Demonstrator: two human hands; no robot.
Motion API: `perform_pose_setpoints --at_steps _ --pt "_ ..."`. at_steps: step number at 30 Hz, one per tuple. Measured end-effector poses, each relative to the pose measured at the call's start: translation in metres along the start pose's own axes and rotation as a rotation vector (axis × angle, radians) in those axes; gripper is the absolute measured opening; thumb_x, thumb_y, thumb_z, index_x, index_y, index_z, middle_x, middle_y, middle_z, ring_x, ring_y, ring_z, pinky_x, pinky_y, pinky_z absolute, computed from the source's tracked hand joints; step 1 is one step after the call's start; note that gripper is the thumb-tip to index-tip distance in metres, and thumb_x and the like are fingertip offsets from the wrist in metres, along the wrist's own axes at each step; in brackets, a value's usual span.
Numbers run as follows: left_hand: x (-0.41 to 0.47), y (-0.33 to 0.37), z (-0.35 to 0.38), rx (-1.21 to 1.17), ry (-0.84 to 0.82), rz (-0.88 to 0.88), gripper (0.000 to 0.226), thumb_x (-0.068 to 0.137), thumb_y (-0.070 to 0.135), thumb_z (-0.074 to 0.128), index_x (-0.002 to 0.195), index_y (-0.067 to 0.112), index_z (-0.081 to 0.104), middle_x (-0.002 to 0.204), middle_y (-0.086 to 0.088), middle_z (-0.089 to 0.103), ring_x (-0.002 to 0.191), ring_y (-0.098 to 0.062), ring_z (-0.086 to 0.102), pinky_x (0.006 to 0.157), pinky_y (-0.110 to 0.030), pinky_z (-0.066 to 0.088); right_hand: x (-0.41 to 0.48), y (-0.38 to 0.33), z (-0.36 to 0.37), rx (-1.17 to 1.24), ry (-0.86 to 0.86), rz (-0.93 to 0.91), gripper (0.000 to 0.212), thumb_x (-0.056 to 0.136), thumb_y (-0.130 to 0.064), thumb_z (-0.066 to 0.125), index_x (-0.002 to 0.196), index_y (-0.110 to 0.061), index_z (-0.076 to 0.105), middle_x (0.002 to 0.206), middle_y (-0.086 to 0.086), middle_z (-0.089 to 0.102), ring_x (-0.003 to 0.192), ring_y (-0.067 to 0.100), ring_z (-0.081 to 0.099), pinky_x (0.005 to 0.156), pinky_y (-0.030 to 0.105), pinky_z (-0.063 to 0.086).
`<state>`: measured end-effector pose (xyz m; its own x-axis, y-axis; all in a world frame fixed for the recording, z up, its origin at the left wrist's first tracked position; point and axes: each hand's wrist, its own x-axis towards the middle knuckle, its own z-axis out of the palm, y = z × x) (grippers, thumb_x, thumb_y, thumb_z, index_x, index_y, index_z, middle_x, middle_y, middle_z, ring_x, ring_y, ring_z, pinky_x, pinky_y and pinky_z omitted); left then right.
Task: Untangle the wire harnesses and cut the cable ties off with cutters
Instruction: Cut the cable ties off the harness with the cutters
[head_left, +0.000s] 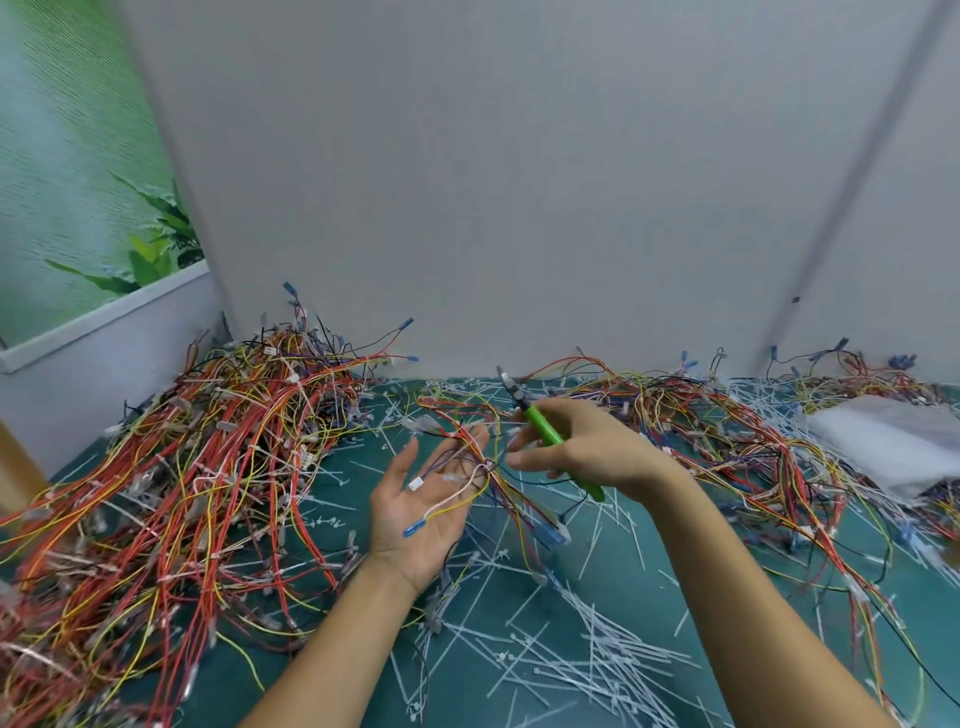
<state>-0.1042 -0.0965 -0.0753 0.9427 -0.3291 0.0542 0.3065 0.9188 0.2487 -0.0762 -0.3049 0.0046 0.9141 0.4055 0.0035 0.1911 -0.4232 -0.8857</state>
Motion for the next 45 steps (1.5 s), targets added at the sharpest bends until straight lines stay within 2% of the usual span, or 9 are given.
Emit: perform_pose_setpoints --at_steps 6,10,13,16,26,33,36,39,45 --pt "0.002 -0.003 -0.003 0.114 -0.029 -0.021 0.078 0.065 0.018 0.088 0.131 -0.012 0.058 0.142 -0.029 0.053 0.130 -0.033 0.052 0.122 -0.038 0.027 0.011 0.008 0.012 0.024 0.047 -0.086 0.025 0.086 -0.023 0.081 0.106 -0.019 0.068 0.089 0.006 0.073 0.075 0.016 0.071 0.065 0.032 0.056" --pt "0.003 -0.001 -0.004 0.113 -0.038 -0.005 0.078 0.069 0.013 0.083 0.137 -0.011 0.051 0.146 -0.031 0.048 0.140 -0.034 0.046 0.105 -0.037 0.045 0.010 0.019 0.009 0.093 0.056 -0.061 0.034 0.085 -0.022 0.082 0.115 -0.020 0.067 0.090 0.006 0.076 0.081 0.022 0.075 0.068 0.034 0.058" --pt "0.006 -0.002 -0.008 0.137 -0.004 0.000 0.047 0.082 0.003 0.068 0.126 -0.014 0.061 0.145 -0.032 0.049 0.135 -0.036 0.052 0.090 -0.037 0.058 0.011 0.022 0.008 0.084 0.094 -0.058 0.030 0.088 -0.013 0.079 0.114 -0.019 0.068 0.087 0.003 0.075 0.077 0.017 0.073 0.067 0.034 0.058" --pt "0.009 -0.004 -0.012 0.243 0.058 0.009 0.044 0.089 0.001 0.058 0.131 -0.012 0.059 0.143 -0.028 0.053 0.134 -0.032 0.054 0.082 -0.032 0.059 0.011 0.017 0.013 0.060 0.088 -0.090 0.028 0.089 -0.012 0.076 0.113 -0.022 0.067 0.089 0.002 0.075 0.077 0.012 0.072 0.064 0.028 0.056" --pt "0.013 -0.010 -0.014 0.440 0.210 0.023 0.013 0.082 0.011 0.070 0.089 0.004 0.079 0.094 -0.013 0.075 0.083 -0.018 0.073 0.081 -0.027 0.061 0.010 0.012 0.021 0.098 0.105 -0.094 0.025 0.089 -0.006 0.077 0.108 -0.016 0.065 0.079 0.003 0.075 0.067 0.013 0.068 0.064 0.026 0.056" --pt "0.005 -0.017 -0.009 0.476 0.158 -0.043 0.017 0.087 0.015 0.069 0.097 0.002 0.074 0.096 -0.016 0.073 0.088 -0.023 0.073 0.079 -0.034 0.060 0.011 0.013 0.027 0.129 0.139 -0.097 0.017 0.094 -0.005 0.070 0.109 -0.010 0.065 0.083 0.008 0.068 0.068 0.012 0.069 0.064 0.020 0.055" --pt "0.005 -0.017 -0.007 0.479 0.149 -0.044 0.023 0.091 0.016 0.064 0.107 0.000 0.072 0.099 -0.017 0.072 0.088 -0.023 0.071 0.079 -0.034 0.058 0.012 0.013 0.031 0.108 0.132 -0.088 0.019 0.094 -0.008 0.071 0.112 -0.013 0.066 0.089 0.012 0.072 0.076 0.017 0.074 0.069 0.026 0.057" --pt "0.007 -0.020 -0.005 0.464 0.170 -0.024 0.018 0.087 0.016 0.065 0.095 0.002 0.073 0.088 -0.013 0.069 0.074 -0.018 0.066 0.071 -0.030 0.053 0.012 0.013 0.032 0.090 0.120 -0.075 0.021 0.093 -0.011 0.073 0.111 -0.016 0.066 0.097 0.017 0.074 0.082 0.025 0.074 0.071 0.032 0.059" --pt "0.012 -0.023 -0.007 0.462 0.207 0.068 0.023 0.083 0.010 0.065 0.096 -0.008 0.070 0.082 -0.015 0.066 0.070 -0.019 0.066 0.064 -0.025 0.056 0.011 0.011 0.037 0.028 0.100 -0.056 0.019 0.091 -0.010 0.075 0.107 -0.015 0.066 0.089 0.012 0.073 0.065 0.004 0.065 0.059 0.022 0.053"
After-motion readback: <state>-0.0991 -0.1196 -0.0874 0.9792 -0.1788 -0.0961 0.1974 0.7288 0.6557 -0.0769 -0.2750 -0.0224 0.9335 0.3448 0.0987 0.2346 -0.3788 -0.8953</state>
